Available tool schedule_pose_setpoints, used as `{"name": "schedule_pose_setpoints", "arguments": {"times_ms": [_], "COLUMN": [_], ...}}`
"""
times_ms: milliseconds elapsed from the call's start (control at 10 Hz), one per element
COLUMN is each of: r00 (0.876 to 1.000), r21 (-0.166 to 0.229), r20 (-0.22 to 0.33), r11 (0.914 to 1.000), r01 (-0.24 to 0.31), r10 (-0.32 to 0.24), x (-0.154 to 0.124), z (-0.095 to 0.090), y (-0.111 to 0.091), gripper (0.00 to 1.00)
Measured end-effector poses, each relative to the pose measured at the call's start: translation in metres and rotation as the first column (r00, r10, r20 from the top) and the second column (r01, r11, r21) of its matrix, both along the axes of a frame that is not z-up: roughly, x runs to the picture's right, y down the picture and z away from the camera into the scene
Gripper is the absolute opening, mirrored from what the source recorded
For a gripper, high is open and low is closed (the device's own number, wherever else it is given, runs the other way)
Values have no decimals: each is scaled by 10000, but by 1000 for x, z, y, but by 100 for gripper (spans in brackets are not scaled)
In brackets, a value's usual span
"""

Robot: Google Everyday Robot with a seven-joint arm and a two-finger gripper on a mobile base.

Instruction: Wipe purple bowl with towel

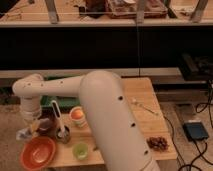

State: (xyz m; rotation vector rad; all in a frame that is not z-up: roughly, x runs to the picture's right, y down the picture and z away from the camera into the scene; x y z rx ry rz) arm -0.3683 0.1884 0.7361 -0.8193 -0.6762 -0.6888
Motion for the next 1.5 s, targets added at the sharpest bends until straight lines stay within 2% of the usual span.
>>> {"name": "schedule_pose_setpoints", "arguments": {"times_ms": [200,300,500,600,900,1200,1300,1500], "r00": [9987,9961,9932,9928,9936,9944,9955,9968], "r21": [-30,19,85,154,323,394,417,498], "r20": [-466,-819,-1117,-1156,-1129,-1036,-886,-642], "r11": [9997,9995,9995,9995,9995,9989,9984,9974], "r01": [-226,-330,-310,-289,-54,242,375,515], "r10": [225,331,318,305,90,-200,-337,-483], "x": [21,34,39,37,21,0,-13,-22], "z": [2,8,24,36,55,64,64,63], "y": [2,-2,-13,-22,-40,-44,-43,-42], "gripper": [0,0,0,0,0,0,0,0]}}
